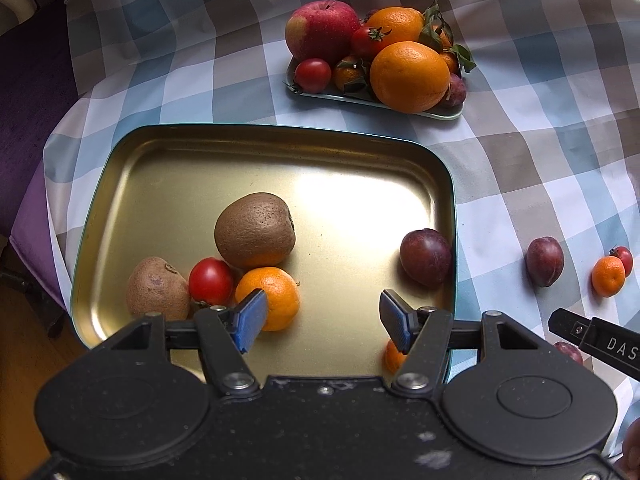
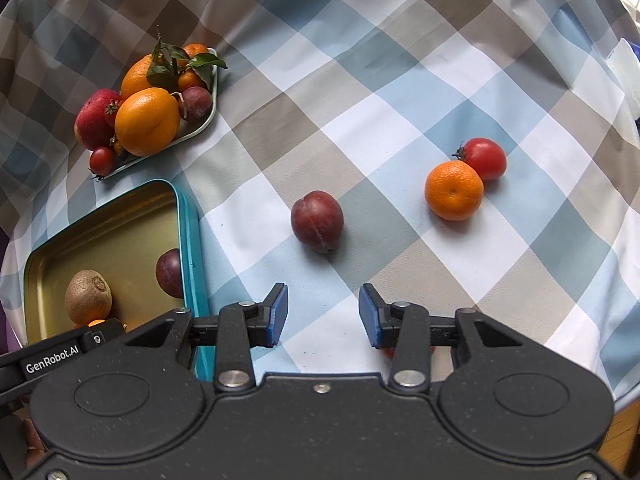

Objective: Organize fruits
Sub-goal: 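Withdraw both open grippers from the tray toward the loose fruit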

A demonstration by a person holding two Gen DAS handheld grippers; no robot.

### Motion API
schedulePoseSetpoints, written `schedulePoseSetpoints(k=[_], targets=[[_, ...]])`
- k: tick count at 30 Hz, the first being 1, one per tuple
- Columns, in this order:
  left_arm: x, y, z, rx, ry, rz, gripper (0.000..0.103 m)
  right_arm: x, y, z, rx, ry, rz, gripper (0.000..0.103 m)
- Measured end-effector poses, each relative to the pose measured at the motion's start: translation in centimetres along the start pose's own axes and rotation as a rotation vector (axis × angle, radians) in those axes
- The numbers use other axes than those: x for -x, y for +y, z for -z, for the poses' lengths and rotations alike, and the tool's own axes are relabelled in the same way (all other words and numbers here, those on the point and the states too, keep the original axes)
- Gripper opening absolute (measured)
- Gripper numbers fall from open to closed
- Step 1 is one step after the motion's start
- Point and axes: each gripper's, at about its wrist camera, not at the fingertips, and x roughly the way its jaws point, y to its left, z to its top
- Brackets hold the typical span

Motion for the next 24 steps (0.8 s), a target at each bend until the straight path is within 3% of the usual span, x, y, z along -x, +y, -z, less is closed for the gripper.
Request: schedulePoseSetpoints(k=[11, 24], targets=[[0.9, -3.5, 0.0, -0.042, -0.037, 0.065, 0.064, 0.4, -5.1, -0.4, -0.113, -0.019, 0.066, 0.05], [0.0, -10.1, 0.5, -0.137, -0.04, 0.096, 0.064, 0.1, -10.7, 0.3, -0.212, 0.026, 0.053, 0.05]])
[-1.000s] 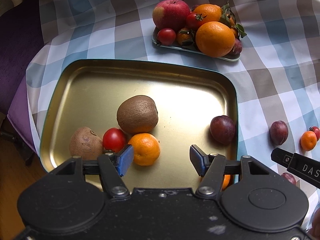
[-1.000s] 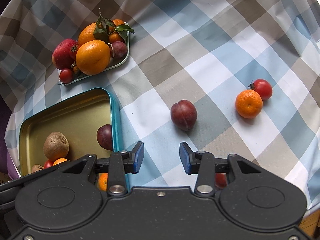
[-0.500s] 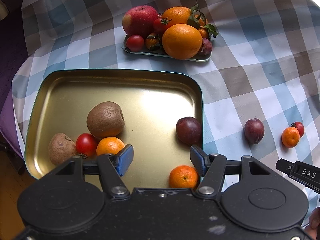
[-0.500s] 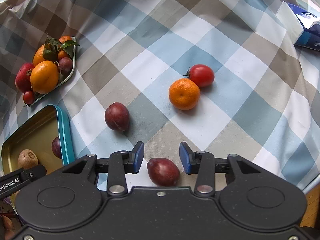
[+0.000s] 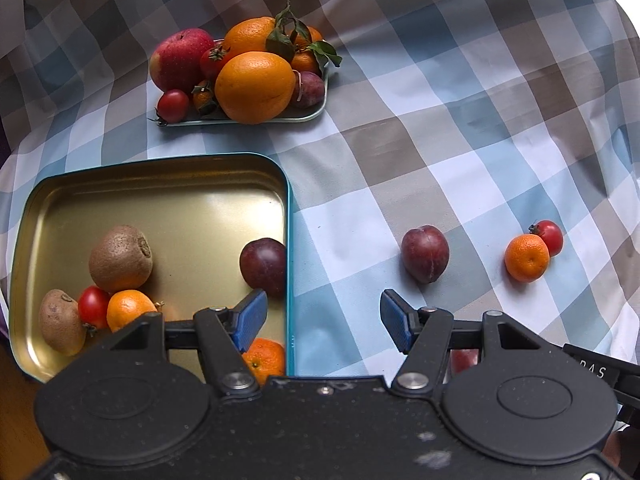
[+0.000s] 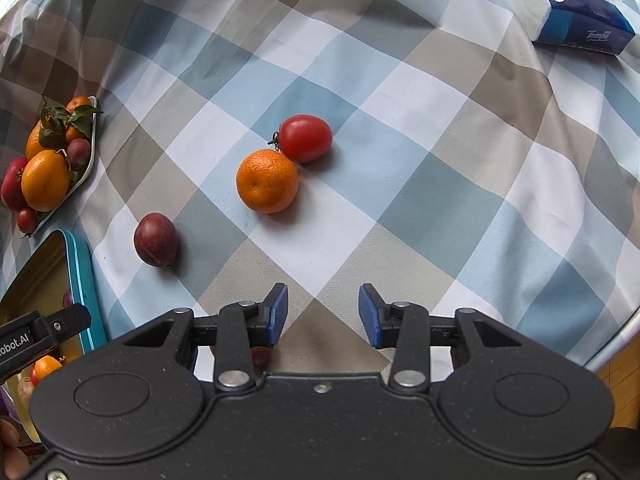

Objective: Organize fruits
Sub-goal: 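Withdraw both open grippers from the tray toward the loose fruit, then grasp a dark red plum with the right gripper while the left approaches another plum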

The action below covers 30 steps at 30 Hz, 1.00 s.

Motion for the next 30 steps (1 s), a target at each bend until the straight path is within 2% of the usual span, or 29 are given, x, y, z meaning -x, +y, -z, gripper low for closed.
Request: schedulePoseSetpoints(k=[5, 10, 15, 20, 30], targets=[[-1.0, -2.0, -0.4, 0.005, 0.015, 0.029, 0.064, -0.1, -1.9, -0.1, -0.029, 0.002, 0.011, 0.05], [-1.4, -3.8, -0.8, -0.001, -0.011, 0.04, 0.065, -0.5, -3.5, -0.2, -0.058, 0.018, 0.009, 0.049], [-2.5, -4.9, -1.3, -0.006, -0.017, 0.02, 0.066, -0.5, -3.9, -0.2, -0.058, 0.023, -0.003, 0.048], [-3.7, -5.4, -1.3, -0.012, 0.012, 0.001, 0.067, -0.4, -3.6, 0.0, -0.043, 0.017, 0.002, 0.049], [-3.6, -4.0, -1.7, 0.04, 0.02, -0.003, 0.067, 1.3, -1.0, 1.2, 0.059, -0.012, -0.122, 0.049]])
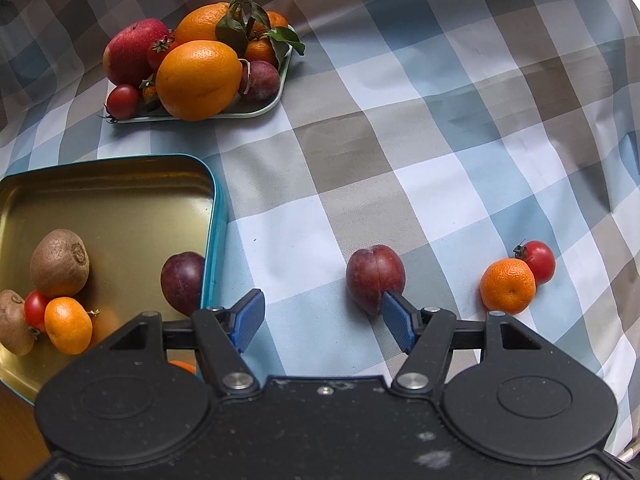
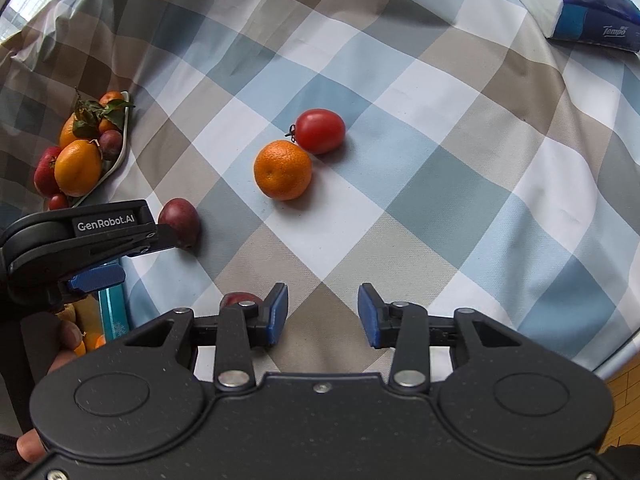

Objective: Organize fruits
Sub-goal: 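Grasp a dark red plum with the right gripper while the left approaches another plum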

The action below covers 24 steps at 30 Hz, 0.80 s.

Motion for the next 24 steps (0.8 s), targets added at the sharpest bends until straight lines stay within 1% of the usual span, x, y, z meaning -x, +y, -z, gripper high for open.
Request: schedulePoseSetpoints(k=[4, 8, 12, 16, 24], targets=[[0.1, 0.4, -0.1, 0.015, 0.004, 0.005, 0.067, 0.4, 1.4, 0.5, 0.04, -0.011, -0.059, 0.049], [0.3, 0.6, -0.1, 0.011, -0.009, -0.001, 0.067, 0.4, 2.4, 0.8, 0.074, -0.019, -0.077, 0.049], [0.5, 1.0, -0.2, 0.013, -0.019, 0.003, 0.068, -0.2, 3.0, 1.0, 0.091, -0.011, -0.065, 0.049], [0.5, 1.3, -0.2, 0.013, -0.024, 0.002, 0.068, -0.7, 3.4, 1.3, 0.099, -0.013, -0.031, 0.049], [0.4, 1.6, -0.3, 0.011, -0.026, 0.006, 0.068, -2.0, 4.4, 2.1, 0.115, 0.021, -0.036, 0.049]])
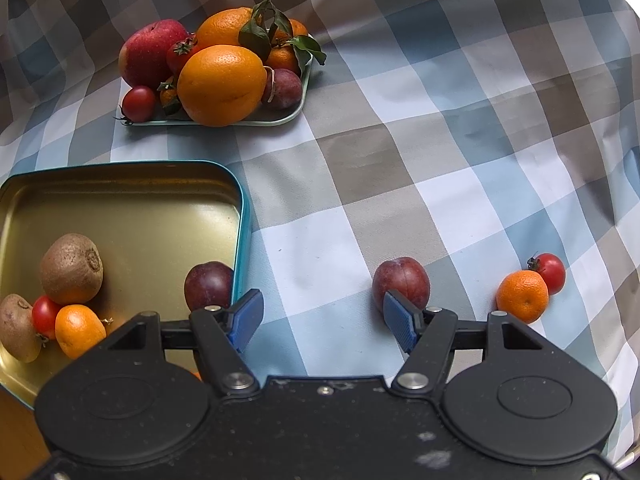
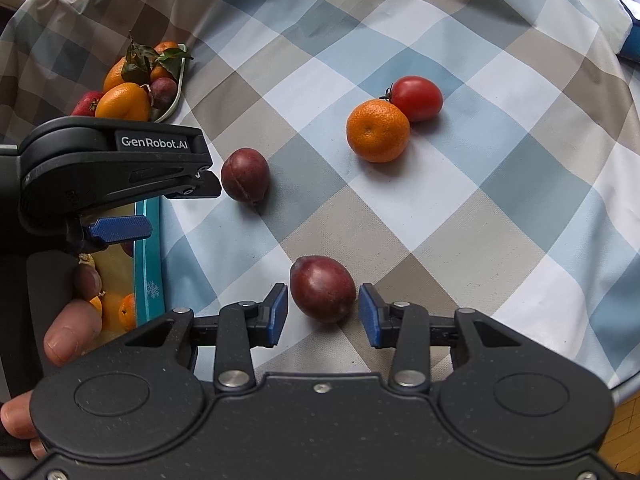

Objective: Organize fruits
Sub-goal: 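Grasp a dark red plum with the right gripper while the left approaches another plum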

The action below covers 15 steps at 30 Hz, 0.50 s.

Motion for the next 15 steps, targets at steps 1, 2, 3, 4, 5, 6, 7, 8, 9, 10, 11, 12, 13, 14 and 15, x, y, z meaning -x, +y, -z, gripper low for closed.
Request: schedulePoseSetpoints(k=[1, 2, 3, 4, 5, 6, 7, 8, 9, 10, 11, 12, 13, 14, 15], targets=[[0.02, 0.03, 0.0, -0.001, -0.002, 0.002, 0.068, -0.18, 0.13, 0.05, 0.003, 0.002, 0.005, 0.05], [0.05, 0.06, 0.01, -0.001, -0.005, 0.005, 0.068, -0.29, 0.19, 0.12, 0.005, 0.002, 0.009, 0.049], [0.07, 0.08, 0.0, -0.003, -0.007, 0.007, 0.068, -0.43, 0.27, 0.18, 0.007, 0.003, 0.014, 0.049], [0.1, 0.13, -0.01, -0.004, -0.01, 0.009, 0.069, -0.59, 0.36, 0.2, 0.009, 0.005, 0.02, 0.05], [0.14, 0.17, -0.02, -0.004, -0.013, 0.009, 0.069, -0.66, 0.39, 0.24, 0.009, 0.005, 0.021, 0.05], [0.18, 0.23, -0.04, -0.003, -0.015, 0.009, 0.069, -0.73, 0.43, 0.29, 0.008, 0.003, 0.024, 0.049], [0.23, 0.3, -0.08, 0.001, -0.016, 0.01, 0.069, -0.8, 0.51, 0.33, 0.009, 0.0, 0.03, 0.048], [0.31, 0.34, -0.11, 0.007, -0.017, 0.013, 0.069, -0.8, 0.59, 0.4, 0.014, -0.006, 0.035, 0.048], [0.38, 0.36, -0.15, 0.013, -0.019, 0.016, 0.069, -0.76, 0.64, 0.46, 0.019, -0.013, 0.037, 0.047], [0.46, 0.35, -0.22, 0.017, -0.023, 0.023, 0.069, -0.71, 0.72, 0.51, 0.028, -0.02, 0.04, 0.047], [0.52, 0.32, -0.22, 0.018, -0.027, 0.026, 0.069, -0.66, 0.76, 0.55, 0.035, -0.022, 0.041, 0.047], [0.57, 0.19, -0.21, 0.019, -0.033, 0.026, 0.07, -0.61, 0.78, 0.54, 0.039, -0.023, 0.039, 0.047], [0.59, 0.05, -0.21, 0.016, -0.037, 0.025, 0.071, -0.51, 0.73, 0.49, 0.039, -0.025, 0.037, 0.047], [0.57, -0.1, -0.18, 0.011, -0.04, 0.023, 0.071, -0.41, 0.66, 0.45, 0.037, -0.028, 0.036, 0.047], [0.51, -0.25, -0.16, 0.006, -0.041, 0.021, 0.071, -0.25, 0.55, 0.36, 0.031, -0.032, 0.033, 0.047]])
